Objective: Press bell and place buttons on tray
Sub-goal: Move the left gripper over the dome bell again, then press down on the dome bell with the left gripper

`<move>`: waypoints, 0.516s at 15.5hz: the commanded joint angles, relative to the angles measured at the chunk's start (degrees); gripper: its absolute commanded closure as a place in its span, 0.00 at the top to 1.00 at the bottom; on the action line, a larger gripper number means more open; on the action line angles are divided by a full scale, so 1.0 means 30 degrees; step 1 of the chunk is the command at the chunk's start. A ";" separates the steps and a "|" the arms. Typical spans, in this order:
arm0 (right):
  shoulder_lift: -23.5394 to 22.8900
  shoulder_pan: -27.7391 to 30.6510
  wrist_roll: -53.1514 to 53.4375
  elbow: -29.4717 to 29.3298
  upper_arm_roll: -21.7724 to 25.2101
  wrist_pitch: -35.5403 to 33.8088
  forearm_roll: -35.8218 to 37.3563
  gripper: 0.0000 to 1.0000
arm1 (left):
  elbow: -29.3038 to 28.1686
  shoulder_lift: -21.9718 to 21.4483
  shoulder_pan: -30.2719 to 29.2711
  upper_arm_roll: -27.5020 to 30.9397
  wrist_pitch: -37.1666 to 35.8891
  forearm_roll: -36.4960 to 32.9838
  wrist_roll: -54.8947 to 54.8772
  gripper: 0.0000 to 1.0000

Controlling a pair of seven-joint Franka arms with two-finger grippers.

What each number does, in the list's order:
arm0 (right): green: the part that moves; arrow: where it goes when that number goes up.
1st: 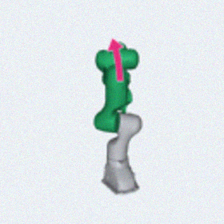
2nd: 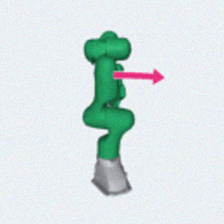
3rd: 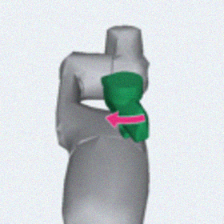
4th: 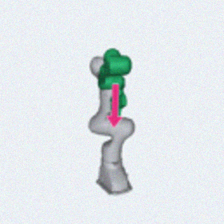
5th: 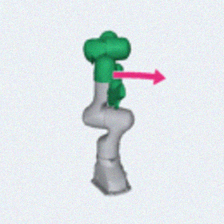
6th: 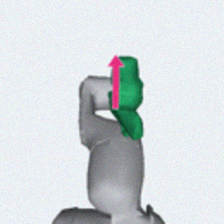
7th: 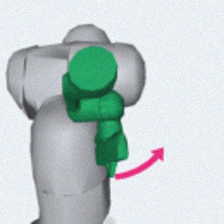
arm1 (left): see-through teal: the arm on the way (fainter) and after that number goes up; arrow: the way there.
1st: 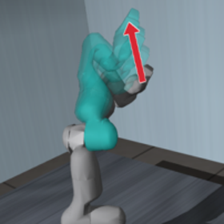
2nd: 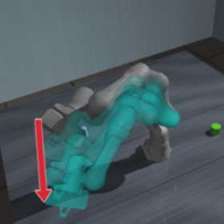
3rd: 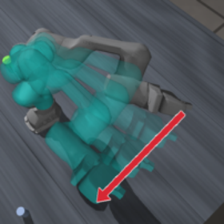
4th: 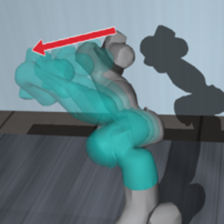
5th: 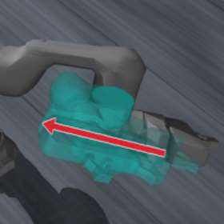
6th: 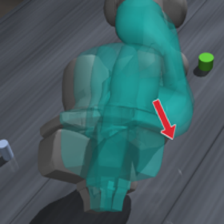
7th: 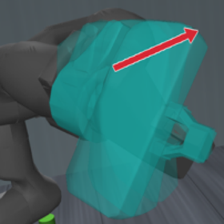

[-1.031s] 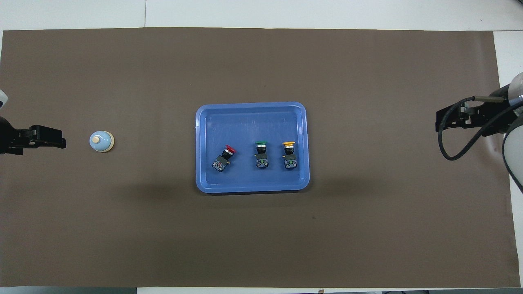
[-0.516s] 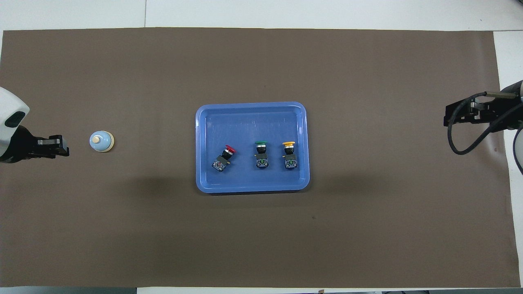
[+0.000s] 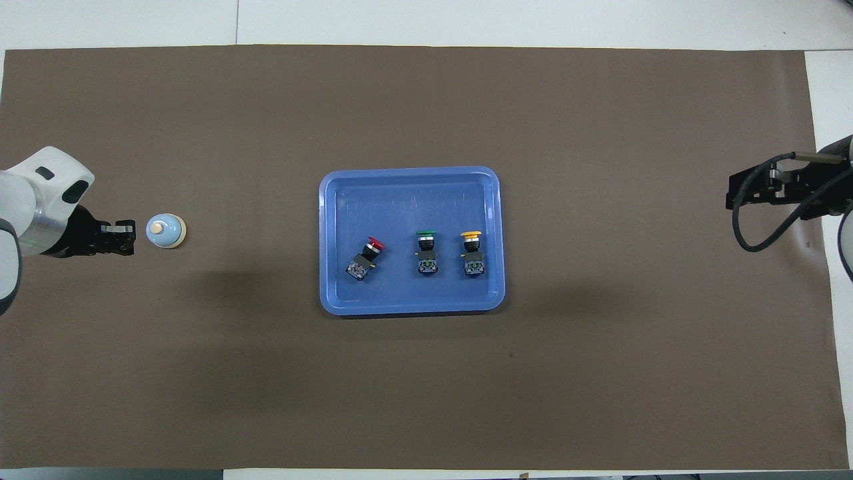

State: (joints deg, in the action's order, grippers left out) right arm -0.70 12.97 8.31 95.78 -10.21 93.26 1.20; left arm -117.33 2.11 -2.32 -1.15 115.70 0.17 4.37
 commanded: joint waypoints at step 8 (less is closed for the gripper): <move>0.0791 -0.3064 -0.0633 0.1413 0.3695 0.0408 -0.0312 1.00 | 0.0146 0.1344 -0.0253 0.0090 0.1774 -0.0026 -0.1191 0.00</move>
State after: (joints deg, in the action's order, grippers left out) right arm -0.30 4.48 7.81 97.69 -0.12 93.29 1.18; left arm -117.08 4.85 -2.67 -0.82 119.63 0.17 2.15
